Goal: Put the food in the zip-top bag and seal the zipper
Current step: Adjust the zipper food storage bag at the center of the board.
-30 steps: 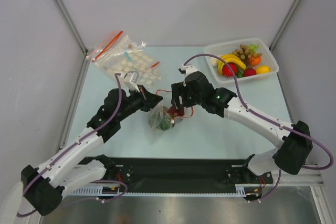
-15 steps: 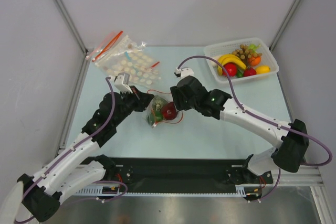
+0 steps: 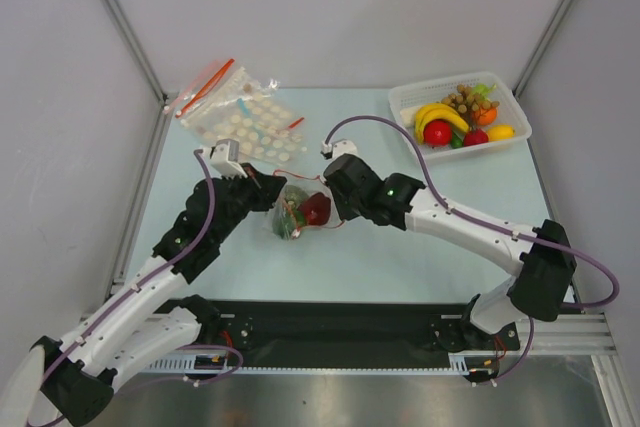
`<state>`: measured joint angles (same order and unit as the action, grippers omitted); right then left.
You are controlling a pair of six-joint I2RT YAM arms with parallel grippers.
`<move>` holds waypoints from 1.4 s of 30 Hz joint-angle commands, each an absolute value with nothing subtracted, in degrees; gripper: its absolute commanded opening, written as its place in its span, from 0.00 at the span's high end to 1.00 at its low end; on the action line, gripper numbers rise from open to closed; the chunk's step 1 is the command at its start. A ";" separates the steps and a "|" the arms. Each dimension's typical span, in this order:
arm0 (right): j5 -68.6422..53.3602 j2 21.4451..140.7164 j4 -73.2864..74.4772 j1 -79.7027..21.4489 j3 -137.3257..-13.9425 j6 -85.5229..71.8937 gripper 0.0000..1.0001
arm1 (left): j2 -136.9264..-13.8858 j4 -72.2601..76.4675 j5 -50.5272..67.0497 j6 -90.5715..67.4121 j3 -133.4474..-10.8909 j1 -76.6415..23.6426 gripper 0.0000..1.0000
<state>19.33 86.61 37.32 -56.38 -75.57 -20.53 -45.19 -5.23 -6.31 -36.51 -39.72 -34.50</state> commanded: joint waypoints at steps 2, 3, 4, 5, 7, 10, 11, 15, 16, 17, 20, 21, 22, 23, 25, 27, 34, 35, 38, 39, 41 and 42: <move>17.41 85.52 35.96 -54.76 -75.33 -19.78 1.00 | -43.42 3.68 -7.57 -38.58 -37.27 -34.01 1.00; 14.44 84.30 35.34 -53.02 -74.54 -19.60 1.00 | -43.42 4.21 -7.21 -39.72 -37.00 -34.01 0.99; 12.76 83.33 34.81 -52.04 -74.10 -19.51 1.00 | -43.68 4.48 -6.95 -40.94 -37.09 -34.10 1.00; 11.09 82.36 33.85 -51.25 -73.74 -19.60 1.00 | -44.55 4.31 -6.25 -41.57 -38.13 -34.01 1.00; 7.22 77.97 32.18 -48.36 -72.26 -19.95 1.00 | -46.48 4.48 -2.83 -42.88 -40.85 -34.10 1.00; 1.86 73.67 29.27 -42.40 -72.59 -21.18 1.00 | -50.79 3.78 -0.44 -43.33 -45.51 -35.33 1.00; 0.71 73.57 29.01 -41.06 -73.55 -21.88 1.00 | -51.84 4.65 -0.44 -43.33 -46.22 -35.94 1.00; -4.38 75.49 30.06 -37.18 -77.25 -21.97 1.00 | -56.15 7.99 -0.44 -41.59 -45.79 -38.23 1.00; -4.74 75.85 28.84 -36.92 -76.91 -21.89 1.00 | -56.60 7.91 -0.44 -40.62 -45.53 -38.49 1.00; -6.31 75.76 27.26 -36.48 -74.47 -22.06 1.00 | -56.86 7.91 -0.44 -39.47 -45.35 -38.67 1.00; -11.43 75.93 18.74 -34.98 -68.39 -23.28 1.00 | -57.92 6.34 1.13 -36.57 -46.40 -39.11 1.00; -15.08 76.55 17.50 -34.63 -68.12 -23.81 1.00 | -58.18 4.94 0.97 -35.61 -47.54 -39.55 1.00; -16.51 77.16 16.79 -34.45 -68.29 -23.82 1.00 | -58.71 1.70 0.36 -33.86 -49.90 -39.99 1.00; -17.31 78.39 16.79 -34.28 -68.55 -23.82 1.00 | -58.80 0.80 -1.48 -32.97 -50.62 -40.43 1.00; -17.58 79.36 16.53 -34.28 -68.64 -23.29 0.98 | -59.24 0.44 -1.84 -31.12 -51.59 -41.13 1.00; -17.58 80.42 16.26 -34.28 -68.03 -23.03 0.90 | -59.41 -0.97 -2.46 -30.59 -51.50 -41.22 1.00; -12.14 78.85 16.17 -34.10 -66.10 -20.83 0.55 | -60.12 -0.18 -3.95 -30.23 -50.36 -41.13 0.98; -10.04 78.05 16.08 -34.01 -65.57 -20.57 0.54 | -60.20 -0.18 -4.04 -30.23 -50.19 -41.13 0.98; -8.79 73.31 13.63 -32.09 -62.77 -20.30 0.44 | -61.08 1.41 -3.78 -30.58 -50.01 -40.78 0.98; -8.35 71.56 13.01 -31.47 -61.88 -20.39 0.39 | -61.34 1.41 -3.61 -30.85 -50.01 -40.52 0.98; -6.87 66.99 10.91 -29.36 -59.34 -20.48 0.32 | -61.96 1.32 -3.08 -31.37 -49.92 -40.08 0.98; -6.16 65.49 10.20 -28.66 -58.63 -20.39 0.30 | -62.14 1.41 -2.90 -31.55 -49.83 -39.99 0.98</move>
